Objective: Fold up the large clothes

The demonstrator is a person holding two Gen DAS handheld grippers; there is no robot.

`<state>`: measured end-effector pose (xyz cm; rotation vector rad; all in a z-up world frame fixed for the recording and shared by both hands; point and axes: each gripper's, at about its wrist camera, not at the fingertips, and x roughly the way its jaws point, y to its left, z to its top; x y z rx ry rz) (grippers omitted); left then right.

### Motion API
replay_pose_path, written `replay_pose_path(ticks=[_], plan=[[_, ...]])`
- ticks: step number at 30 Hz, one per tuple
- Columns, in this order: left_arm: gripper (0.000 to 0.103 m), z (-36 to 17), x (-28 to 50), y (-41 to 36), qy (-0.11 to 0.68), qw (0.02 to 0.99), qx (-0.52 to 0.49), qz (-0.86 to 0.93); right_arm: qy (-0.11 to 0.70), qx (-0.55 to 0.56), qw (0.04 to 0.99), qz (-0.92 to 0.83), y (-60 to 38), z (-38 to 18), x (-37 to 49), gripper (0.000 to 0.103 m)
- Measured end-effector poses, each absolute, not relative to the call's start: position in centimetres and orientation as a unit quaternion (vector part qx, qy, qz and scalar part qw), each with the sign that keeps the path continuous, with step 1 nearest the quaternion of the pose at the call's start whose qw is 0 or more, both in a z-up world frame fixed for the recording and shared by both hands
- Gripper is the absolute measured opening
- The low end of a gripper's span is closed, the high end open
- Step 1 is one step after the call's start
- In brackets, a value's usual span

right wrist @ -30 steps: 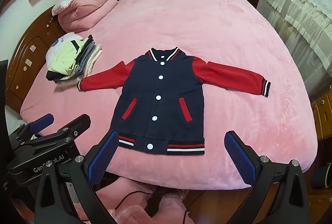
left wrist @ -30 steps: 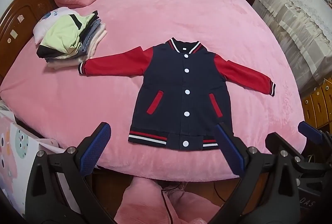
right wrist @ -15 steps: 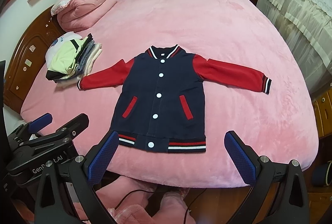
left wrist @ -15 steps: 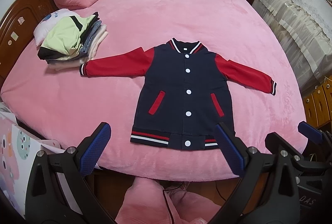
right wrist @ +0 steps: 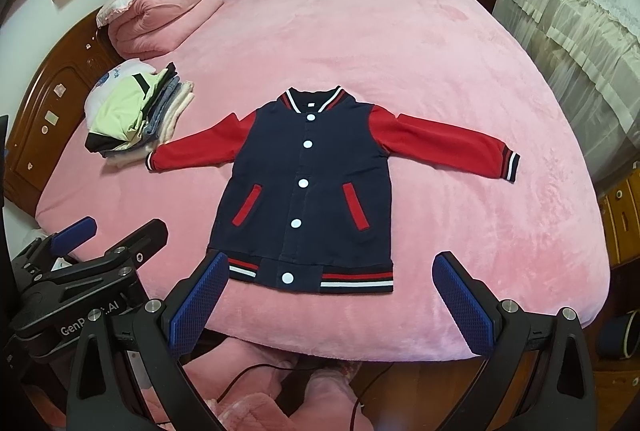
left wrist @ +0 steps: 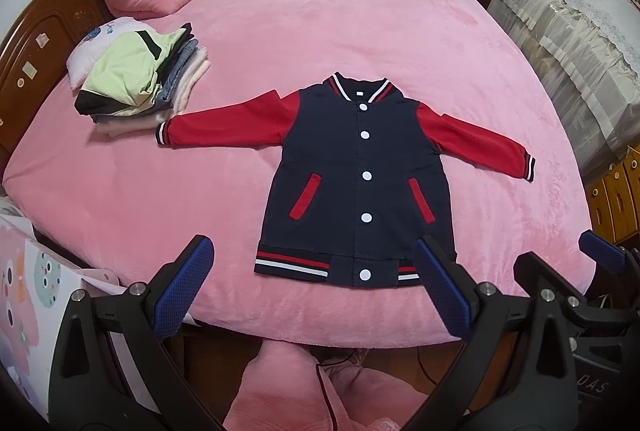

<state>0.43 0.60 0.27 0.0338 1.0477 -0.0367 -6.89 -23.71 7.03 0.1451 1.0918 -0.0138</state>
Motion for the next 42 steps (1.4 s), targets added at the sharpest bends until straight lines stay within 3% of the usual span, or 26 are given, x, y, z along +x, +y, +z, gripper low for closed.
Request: replay_pose_path(ticks=[42], plan=[[0.099, -0.44, -0.21, 0.75, 0.512, 0.859, 0.013, -0.009, 0.524, 0.065, 0.849, -0.001, -24.06, 6.76, -7.13, 0.103]])
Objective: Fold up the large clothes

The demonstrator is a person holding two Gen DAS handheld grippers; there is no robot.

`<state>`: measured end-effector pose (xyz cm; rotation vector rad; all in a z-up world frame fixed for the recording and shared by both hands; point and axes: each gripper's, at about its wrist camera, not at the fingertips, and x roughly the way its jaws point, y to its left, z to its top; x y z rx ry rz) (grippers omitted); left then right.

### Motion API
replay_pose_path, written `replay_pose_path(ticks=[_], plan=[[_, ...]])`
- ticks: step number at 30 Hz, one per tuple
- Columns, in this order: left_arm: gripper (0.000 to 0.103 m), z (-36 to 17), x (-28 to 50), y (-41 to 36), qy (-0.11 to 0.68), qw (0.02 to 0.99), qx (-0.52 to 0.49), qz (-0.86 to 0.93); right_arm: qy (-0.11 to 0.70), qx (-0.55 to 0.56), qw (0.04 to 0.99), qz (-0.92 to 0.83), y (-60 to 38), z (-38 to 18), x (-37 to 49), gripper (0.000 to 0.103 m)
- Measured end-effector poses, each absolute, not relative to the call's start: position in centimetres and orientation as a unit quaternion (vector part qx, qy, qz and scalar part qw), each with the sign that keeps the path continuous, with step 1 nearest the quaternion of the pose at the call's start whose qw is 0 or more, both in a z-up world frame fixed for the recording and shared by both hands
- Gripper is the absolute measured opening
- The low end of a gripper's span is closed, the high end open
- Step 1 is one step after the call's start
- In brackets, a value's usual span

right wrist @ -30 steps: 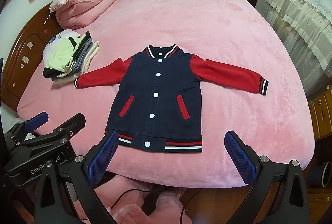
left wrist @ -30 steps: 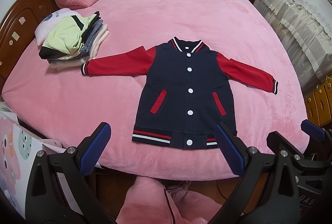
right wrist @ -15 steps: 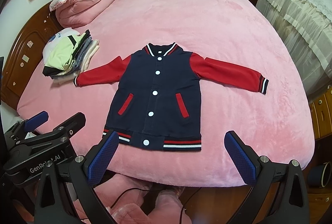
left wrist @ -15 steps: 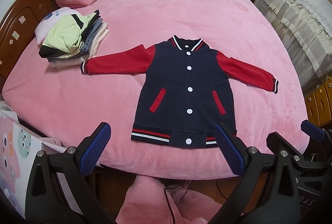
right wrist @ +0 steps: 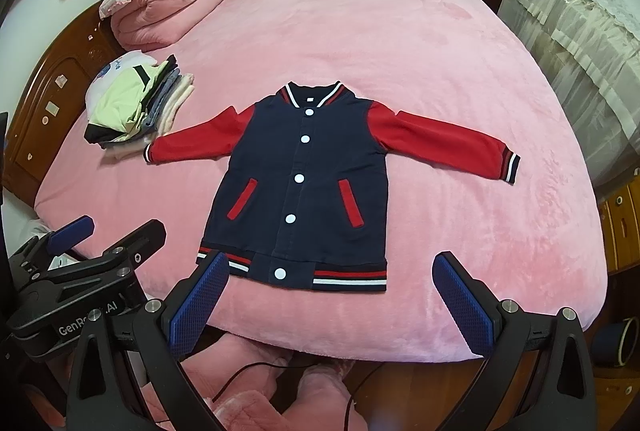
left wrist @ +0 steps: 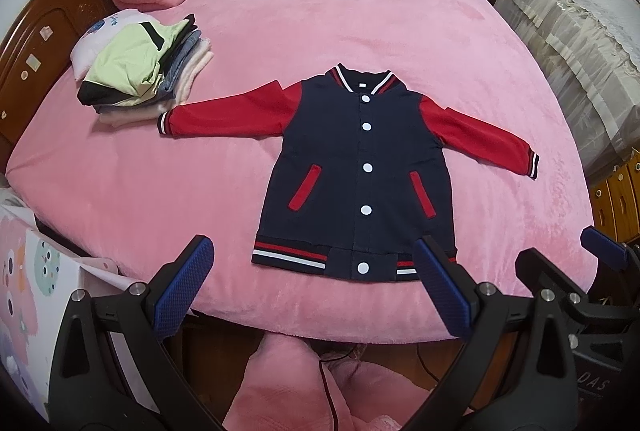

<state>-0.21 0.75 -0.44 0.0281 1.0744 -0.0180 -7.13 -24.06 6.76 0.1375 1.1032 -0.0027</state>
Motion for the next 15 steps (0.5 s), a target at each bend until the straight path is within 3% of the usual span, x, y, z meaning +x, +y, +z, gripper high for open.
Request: replay_pose_path(ticks=[15], plan=[[0.099, -0.5, 1.8, 1.6, 0.515, 0.857, 0.020, -0.004, 0.526, 0.062, 0.848, 0.005, -23.1, 6.9, -3.7, 0.103]])
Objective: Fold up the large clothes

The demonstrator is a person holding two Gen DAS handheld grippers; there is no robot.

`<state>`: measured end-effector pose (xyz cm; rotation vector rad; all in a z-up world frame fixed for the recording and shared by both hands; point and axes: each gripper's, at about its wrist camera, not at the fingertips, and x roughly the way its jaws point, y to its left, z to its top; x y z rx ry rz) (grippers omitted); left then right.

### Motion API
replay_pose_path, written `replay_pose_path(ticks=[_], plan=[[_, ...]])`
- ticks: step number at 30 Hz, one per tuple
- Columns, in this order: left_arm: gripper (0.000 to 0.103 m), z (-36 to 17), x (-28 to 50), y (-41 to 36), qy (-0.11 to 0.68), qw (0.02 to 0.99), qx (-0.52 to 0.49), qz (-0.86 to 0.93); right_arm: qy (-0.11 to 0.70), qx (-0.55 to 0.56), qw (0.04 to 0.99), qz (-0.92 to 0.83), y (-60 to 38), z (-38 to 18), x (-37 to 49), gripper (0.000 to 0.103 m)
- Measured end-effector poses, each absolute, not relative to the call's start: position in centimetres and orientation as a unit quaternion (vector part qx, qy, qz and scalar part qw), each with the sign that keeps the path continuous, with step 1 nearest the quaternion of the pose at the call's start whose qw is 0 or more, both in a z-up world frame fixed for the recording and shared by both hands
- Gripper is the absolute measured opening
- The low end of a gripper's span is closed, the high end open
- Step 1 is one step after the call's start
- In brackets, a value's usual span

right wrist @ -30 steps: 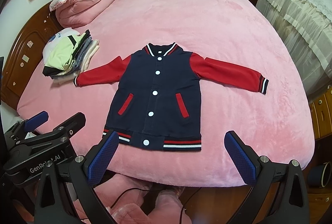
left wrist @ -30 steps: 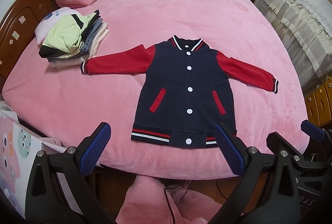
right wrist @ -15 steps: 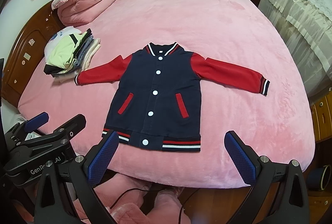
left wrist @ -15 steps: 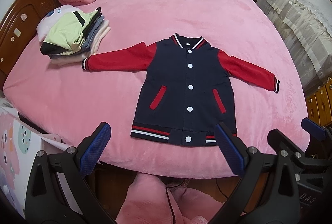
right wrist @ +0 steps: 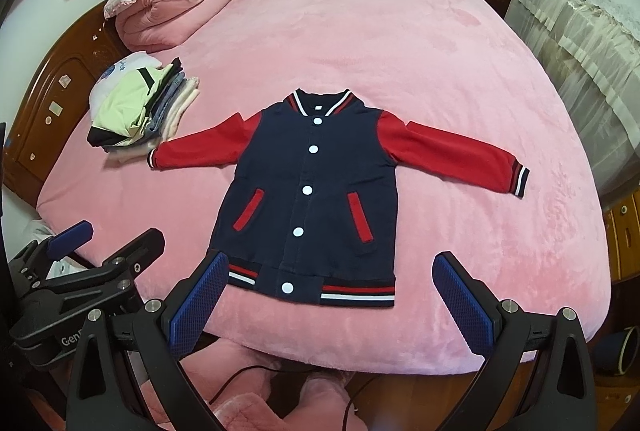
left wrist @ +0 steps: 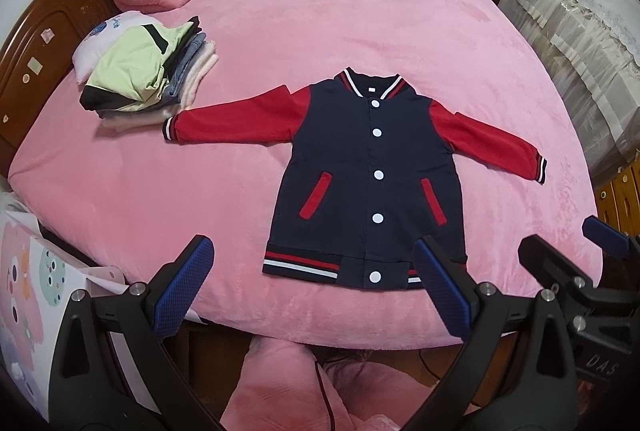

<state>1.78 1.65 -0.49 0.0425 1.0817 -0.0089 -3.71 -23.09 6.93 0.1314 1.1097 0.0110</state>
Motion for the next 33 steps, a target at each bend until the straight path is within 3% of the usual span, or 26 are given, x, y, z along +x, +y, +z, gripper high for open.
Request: replay_pose_path(ticks=[9, 18, 26, 33], plan=[[0.099, -4.1, 3.8, 6.9, 0.574, 0.819, -0.024, -0.012, 0.571, 0.064, 0.818, 0.010, -18.4, 4.2, -0.3, 0.103], [0.099, -13.7, 7.3, 17.1, 0.685, 0.717, -0.129, -0.003, 0.643, 0.039, 0.765, 0.015, -7.3, -3.2, 4.5, 0.103], [0.098, -21.0, 13.6, 24.9, 0.700, 0.690, -0.184, -0.013, 0.675, 0.075, 0.734, -0.023, 0.1, -10.0, 11.8, 0.103], [0.077, -27.9, 21.6, 32.8, 0.639, 0.719, -0.274, 0.001, 0.652, 0.150, 0.740, -0.070, 2.3, -15.1, 19.1, 0.103]])
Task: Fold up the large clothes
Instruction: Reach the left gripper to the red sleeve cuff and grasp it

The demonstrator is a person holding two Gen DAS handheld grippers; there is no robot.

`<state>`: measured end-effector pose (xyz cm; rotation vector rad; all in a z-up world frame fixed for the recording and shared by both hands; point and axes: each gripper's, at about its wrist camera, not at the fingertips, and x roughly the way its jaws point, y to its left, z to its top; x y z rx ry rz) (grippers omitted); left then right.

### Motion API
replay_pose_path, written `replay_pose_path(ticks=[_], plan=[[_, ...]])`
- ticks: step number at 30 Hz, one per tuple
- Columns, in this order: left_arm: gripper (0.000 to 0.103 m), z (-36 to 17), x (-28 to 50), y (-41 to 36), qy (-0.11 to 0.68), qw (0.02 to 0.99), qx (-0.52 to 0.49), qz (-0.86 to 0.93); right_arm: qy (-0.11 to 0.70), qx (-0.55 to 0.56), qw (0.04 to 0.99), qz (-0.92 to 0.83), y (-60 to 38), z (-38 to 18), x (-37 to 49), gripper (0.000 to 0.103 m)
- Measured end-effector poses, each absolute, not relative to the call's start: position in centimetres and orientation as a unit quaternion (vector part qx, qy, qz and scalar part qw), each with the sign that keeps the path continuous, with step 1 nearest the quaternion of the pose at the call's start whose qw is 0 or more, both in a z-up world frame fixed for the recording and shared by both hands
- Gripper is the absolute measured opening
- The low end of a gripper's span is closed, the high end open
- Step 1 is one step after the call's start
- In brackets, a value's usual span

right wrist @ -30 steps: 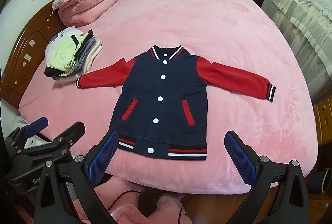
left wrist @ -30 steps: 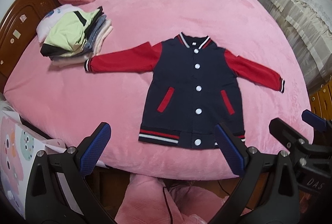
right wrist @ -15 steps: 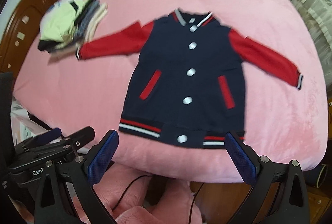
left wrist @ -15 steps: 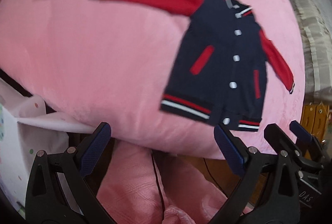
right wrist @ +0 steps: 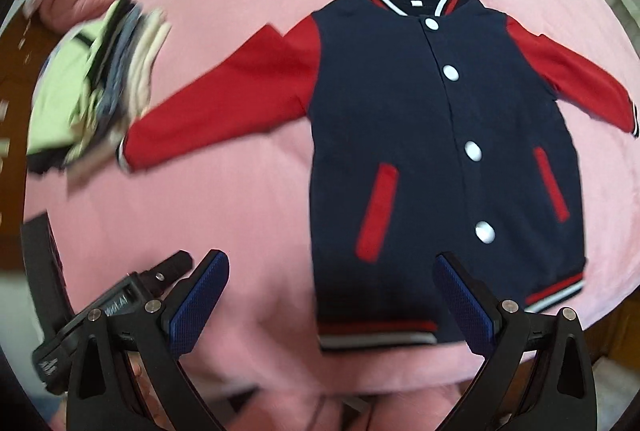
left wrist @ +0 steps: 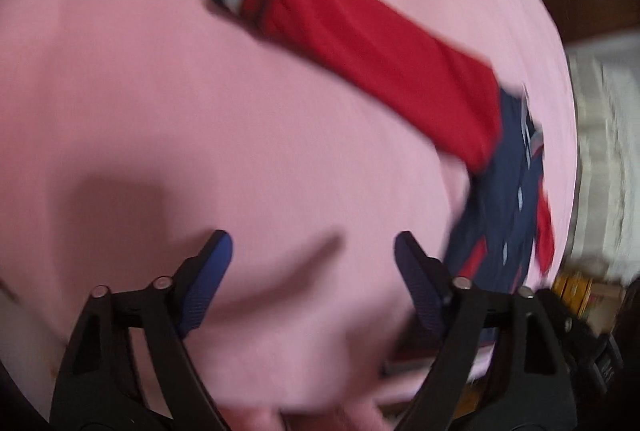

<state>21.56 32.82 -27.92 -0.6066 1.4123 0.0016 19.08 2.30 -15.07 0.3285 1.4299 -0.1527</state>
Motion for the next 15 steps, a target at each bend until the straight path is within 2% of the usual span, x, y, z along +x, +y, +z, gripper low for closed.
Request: replay_pose_path(ticks=[12, 13, 15], plan=[[0.060, -32.0, 30.4, 39.8, 0.496, 0.771, -0.398, -0.038, 0.644, 0.140, 0.750, -0.056, 3.8, -21.3, 24.8, 0.103], [0.056, -32.1, 30.9, 39.8, 0.491, 0.773, -0.400, -0.030, 0.643, 0.140, 0.751, -0.056, 3.7, -21.6, 24.5, 0.103], [0.038, -32.1, 31.9, 39.6, 0.488, 0.781, -0.389, 0.003, 0.638, 0.145, 0.754, -0.053, 3.8, -22.2, 24.8, 0.103]])
